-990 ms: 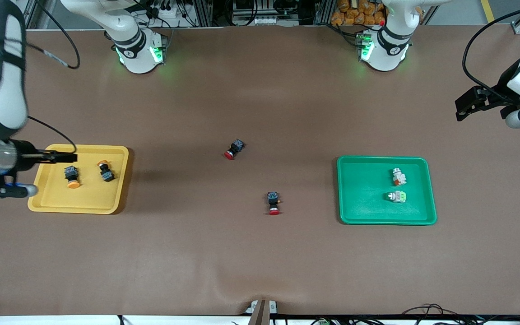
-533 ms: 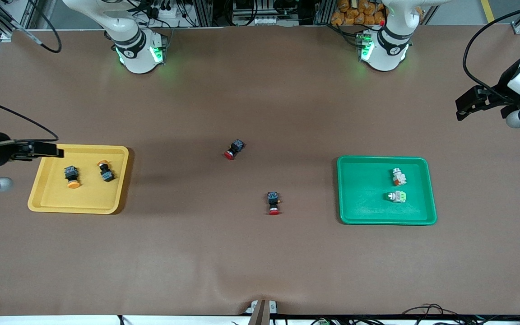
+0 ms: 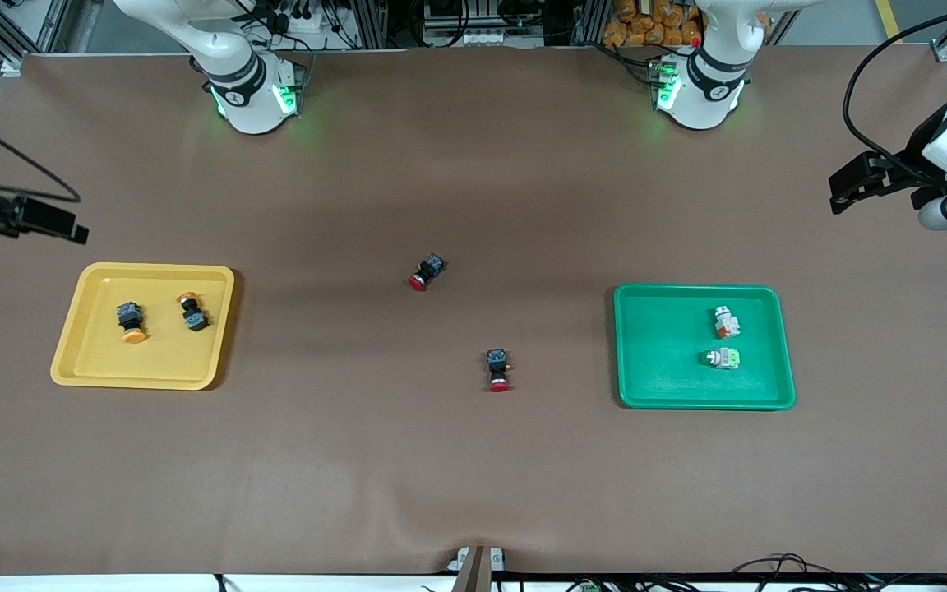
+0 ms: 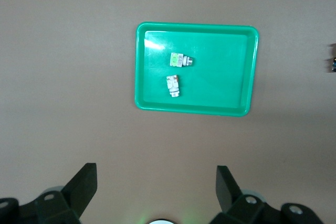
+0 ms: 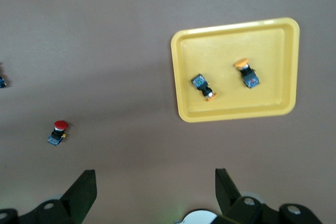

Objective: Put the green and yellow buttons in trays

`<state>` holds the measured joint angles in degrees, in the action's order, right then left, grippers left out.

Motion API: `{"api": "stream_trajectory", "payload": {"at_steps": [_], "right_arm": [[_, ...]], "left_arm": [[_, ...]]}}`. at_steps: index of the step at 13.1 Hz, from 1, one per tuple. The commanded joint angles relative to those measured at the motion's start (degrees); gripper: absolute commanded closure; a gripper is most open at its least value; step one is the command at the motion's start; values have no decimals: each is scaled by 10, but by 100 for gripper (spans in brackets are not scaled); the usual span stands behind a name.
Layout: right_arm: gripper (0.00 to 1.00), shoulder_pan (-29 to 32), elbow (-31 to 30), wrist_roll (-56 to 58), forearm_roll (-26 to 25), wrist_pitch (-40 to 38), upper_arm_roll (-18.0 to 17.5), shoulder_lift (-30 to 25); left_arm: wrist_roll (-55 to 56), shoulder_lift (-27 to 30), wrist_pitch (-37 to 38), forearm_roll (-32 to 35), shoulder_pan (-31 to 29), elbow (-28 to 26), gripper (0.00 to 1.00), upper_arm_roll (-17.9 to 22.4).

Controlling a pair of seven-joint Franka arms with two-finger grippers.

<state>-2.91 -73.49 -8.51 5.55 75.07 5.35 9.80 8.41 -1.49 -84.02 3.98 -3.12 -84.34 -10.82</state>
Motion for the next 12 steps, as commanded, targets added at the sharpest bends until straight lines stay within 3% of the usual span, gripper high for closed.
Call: {"api": "stream_trajectory", "payload": {"at_steps": [1, 3, 6, 12], "right_arm": [[0, 12, -142, -44, -10, 75, -1, -97], [0, 13, -197, -43, -25, 118, -2, -141], [0, 11, -194, -42, -51, 123, -7, -152], [0, 9, -169, 22, -50, 122, -7, -150]], "left_arm": [[-8, 11, 7, -15, -2, -1, 0, -2], [-8, 12, 7, -21, -3, -1, 0, -2], [-8, 15, 7, -26, -4, -1, 0, 1], [-8, 15, 7, -26, -4, 3, 0, 3]]}}
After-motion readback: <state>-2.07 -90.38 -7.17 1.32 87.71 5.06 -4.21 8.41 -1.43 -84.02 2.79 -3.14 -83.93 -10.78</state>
